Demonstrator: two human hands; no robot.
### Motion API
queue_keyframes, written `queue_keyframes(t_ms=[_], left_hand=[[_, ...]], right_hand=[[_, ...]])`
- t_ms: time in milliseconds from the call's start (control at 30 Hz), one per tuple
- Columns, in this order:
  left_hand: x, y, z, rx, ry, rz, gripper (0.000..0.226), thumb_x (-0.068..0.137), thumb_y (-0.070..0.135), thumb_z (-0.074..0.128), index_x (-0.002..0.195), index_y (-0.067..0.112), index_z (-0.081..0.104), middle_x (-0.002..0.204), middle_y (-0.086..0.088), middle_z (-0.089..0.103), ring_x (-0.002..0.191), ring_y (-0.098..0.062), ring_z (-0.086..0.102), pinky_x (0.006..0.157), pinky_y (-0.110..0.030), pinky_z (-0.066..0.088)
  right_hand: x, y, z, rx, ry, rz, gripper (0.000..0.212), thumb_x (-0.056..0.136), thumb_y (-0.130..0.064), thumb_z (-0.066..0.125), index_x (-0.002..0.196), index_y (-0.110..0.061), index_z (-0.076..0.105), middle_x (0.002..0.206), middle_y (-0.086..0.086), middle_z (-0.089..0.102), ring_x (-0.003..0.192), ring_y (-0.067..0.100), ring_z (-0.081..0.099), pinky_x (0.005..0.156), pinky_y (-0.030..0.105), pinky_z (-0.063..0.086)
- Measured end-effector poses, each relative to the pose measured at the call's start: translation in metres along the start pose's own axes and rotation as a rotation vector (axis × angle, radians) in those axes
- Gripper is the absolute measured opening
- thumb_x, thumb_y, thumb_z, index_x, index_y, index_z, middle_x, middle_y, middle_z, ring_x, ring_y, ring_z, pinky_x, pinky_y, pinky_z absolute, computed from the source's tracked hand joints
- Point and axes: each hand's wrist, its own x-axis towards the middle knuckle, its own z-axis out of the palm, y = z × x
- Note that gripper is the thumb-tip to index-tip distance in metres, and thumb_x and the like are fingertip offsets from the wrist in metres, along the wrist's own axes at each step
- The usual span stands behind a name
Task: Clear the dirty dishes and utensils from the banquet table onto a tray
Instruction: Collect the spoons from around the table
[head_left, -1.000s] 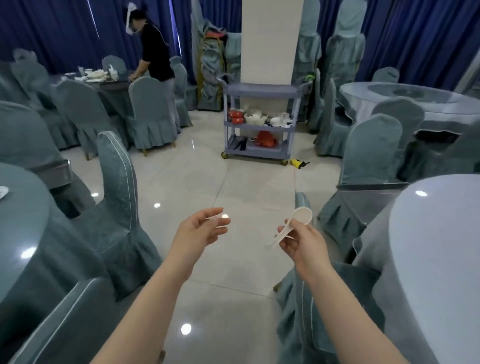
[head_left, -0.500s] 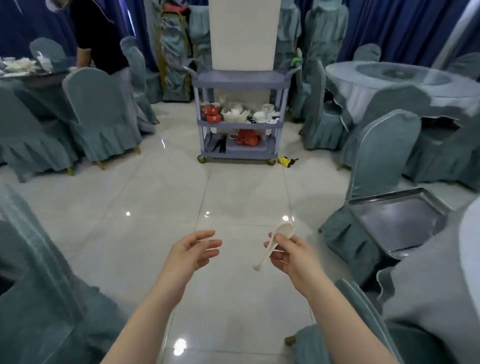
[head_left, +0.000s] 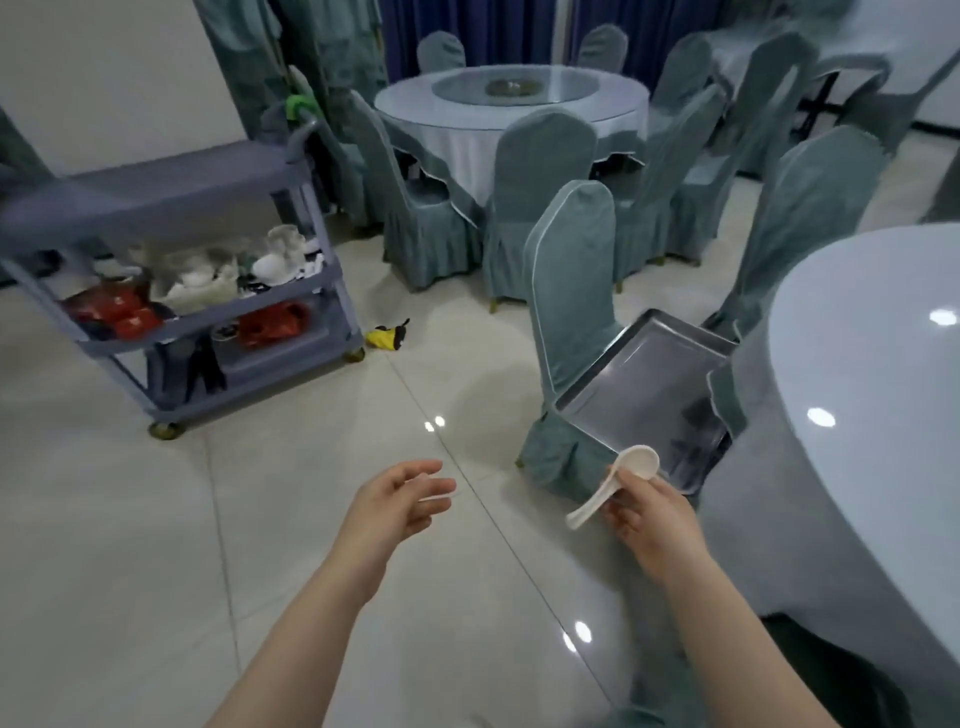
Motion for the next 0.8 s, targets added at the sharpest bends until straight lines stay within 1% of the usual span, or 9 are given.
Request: queue_keyframes(t_ms=[133, 200, 333, 433, 500, 567, 667, 733, 800], left_hand=[[0.085, 0.023, 0.006, 0.087, -0.088, -0.050, 0.020, 0.097, 0.017, 0.049, 0.108, 0.020, 0.066, 0.095, 0.003, 0.076, 0.089, -0.014, 0.072, 0.083, -0.030, 0.051], [0.128, 0.033, 0.012, 0.129, -0.149, -0.083, 0.020, 0.098, 0.017, 0.049, 0.109, 0.020, 0.065, 0.095, 0.003, 0.076, 0.089, -0.015, 0.072, 0.082, -0.030, 0.051], [0.223, 0.044, 0.039, 0.303, -0.330, -0.106, 0.021, 0.099, 0.017, 0.048, 0.111, 0.019, 0.065, 0.096, 0.003, 0.076, 0.088, -0.014, 0.071, 0.080, -0.026, 0.050], [0.300, 0.049, 0.067, 0.379, -0.418, -0.131, 0.021, 0.099, 0.015, 0.048, 0.111, 0.017, 0.064, 0.097, -0.001, 0.075, 0.088, -0.017, 0.071, 0.076, -0.024, 0.050], [0.340, 0.049, 0.084, 0.408, -0.472, -0.176, 0.021, 0.099, 0.013, 0.047, 0.112, 0.015, 0.064, 0.099, -0.004, 0.074, 0.085, -0.017, 0.070, 0.073, -0.023, 0.049], [0.376, 0.044, 0.101, 0.451, -0.528, -0.218, 0.021, 0.099, 0.011, 0.047, 0.111, 0.013, 0.063, 0.099, -0.005, 0.073, 0.082, -0.016, 0.069, 0.072, -0.023, 0.048], [0.424, 0.038, 0.126, 0.475, -0.533, -0.295, 0.020, 0.098, 0.008, 0.047, 0.110, 0.011, 0.063, 0.103, -0.010, 0.072, 0.082, -0.018, 0.068, 0.070, -0.022, 0.046], [0.450, 0.030, 0.142, 0.456, -0.517, -0.353, 0.020, 0.098, 0.008, 0.046, 0.110, 0.010, 0.063, 0.103, -0.011, 0.072, 0.082, -0.019, 0.068, 0.070, -0.021, 0.047], [0.475, 0.019, 0.157, 0.444, -0.504, -0.410, 0.020, 0.098, 0.009, 0.046, 0.110, 0.010, 0.062, 0.101, -0.009, 0.072, 0.084, -0.020, 0.069, 0.075, -0.024, 0.049]], right_hand=[[0.056, -0.012, 0.020, -0.024, 0.124, 0.022, 0.011, 0.088, -0.014, 0.065, 0.088, -0.004, 0.070, 0.073, 0.010, 0.066, 0.063, 0.019, 0.062, 0.063, 0.029, 0.049], [0.082, -0.014, 0.025, -0.017, 0.213, 0.025, 0.009, 0.088, -0.012, 0.065, 0.088, -0.003, 0.068, 0.071, 0.010, 0.063, 0.064, 0.019, 0.059, 0.062, 0.029, 0.048], [0.139, -0.015, 0.029, 0.014, 0.348, 0.039, 0.007, 0.088, -0.011, 0.065, 0.082, -0.009, 0.067, 0.073, 0.010, 0.063, 0.070, 0.022, 0.059, 0.072, 0.035, 0.049], [0.193, -0.011, 0.027, 0.034, 0.484, 0.060, 0.007, 0.088, -0.015, 0.066, 0.088, -0.009, 0.068, 0.078, 0.011, 0.066, 0.074, 0.023, 0.061, 0.075, 0.037, 0.050], [0.225, -0.002, 0.028, 0.077, 0.576, 0.091, 0.011, 0.089, -0.015, 0.066, 0.095, -0.006, 0.067, 0.079, 0.011, 0.066, 0.072, 0.022, 0.062, 0.069, 0.034, 0.051], [0.260, 0.011, 0.032, 0.110, 0.630, 0.136, 0.015, 0.088, -0.012, 0.065, 0.098, 0.000, 0.065, 0.074, 0.012, 0.063, 0.064, 0.020, 0.060, 0.059, 0.030, 0.048], [0.309, 0.025, 0.042, 0.133, 0.672, 0.229, 0.016, 0.088, -0.011, 0.065, 0.096, 0.003, 0.063, 0.067, 0.010, 0.059, 0.056, 0.016, 0.057, 0.049, 0.024, 0.047], [0.338, 0.031, 0.047, 0.152, 0.701, 0.286, 0.015, 0.088, -0.010, 0.065, 0.095, 0.003, 0.062, 0.068, 0.011, 0.059, 0.056, 0.016, 0.057, 0.048, 0.023, 0.049], [0.369, 0.032, 0.048, 0.147, 0.720, 0.320, 0.015, 0.088, -0.009, 0.064, 0.097, 0.003, 0.062, 0.070, 0.013, 0.061, 0.057, 0.018, 0.058, 0.050, 0.024, 0.049]])
